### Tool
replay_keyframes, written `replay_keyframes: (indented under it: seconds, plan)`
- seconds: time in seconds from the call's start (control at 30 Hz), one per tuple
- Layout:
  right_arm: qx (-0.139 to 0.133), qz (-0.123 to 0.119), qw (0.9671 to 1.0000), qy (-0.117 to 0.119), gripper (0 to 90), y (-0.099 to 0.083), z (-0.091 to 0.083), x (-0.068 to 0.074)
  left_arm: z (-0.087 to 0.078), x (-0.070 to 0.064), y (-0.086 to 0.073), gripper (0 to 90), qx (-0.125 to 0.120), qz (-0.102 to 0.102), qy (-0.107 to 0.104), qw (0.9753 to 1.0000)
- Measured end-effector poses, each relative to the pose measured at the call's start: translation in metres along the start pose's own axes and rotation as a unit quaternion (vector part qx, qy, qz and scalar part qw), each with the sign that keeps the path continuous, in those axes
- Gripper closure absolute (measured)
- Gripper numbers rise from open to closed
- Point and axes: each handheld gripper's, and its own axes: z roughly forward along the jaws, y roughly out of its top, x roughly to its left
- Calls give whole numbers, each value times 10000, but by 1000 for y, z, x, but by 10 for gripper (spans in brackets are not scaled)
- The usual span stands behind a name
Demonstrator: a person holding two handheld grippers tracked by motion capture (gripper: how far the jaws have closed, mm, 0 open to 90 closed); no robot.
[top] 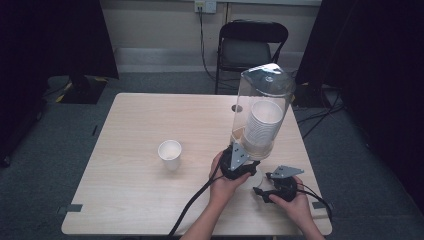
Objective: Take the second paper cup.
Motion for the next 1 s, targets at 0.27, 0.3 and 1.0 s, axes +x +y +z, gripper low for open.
replay_keyframes:
  seconds: [0.27, 0.3, 1.0]
  plan:
    - [-7, 0, 10000, 25, 212, -1, -1, 0, 0, -1, -4, 372, -79, -20, 1, 10000]
    - [-7, 0, 10000, 26, 212, -1, -1, 0, 0, -1, -1, 372, 13, -14, 14, 10000]
    - [1, 29, 10000, -4, 209, -3, -3, -2, 5, 0, -47, 379, 1962, -363, 39, 9799]
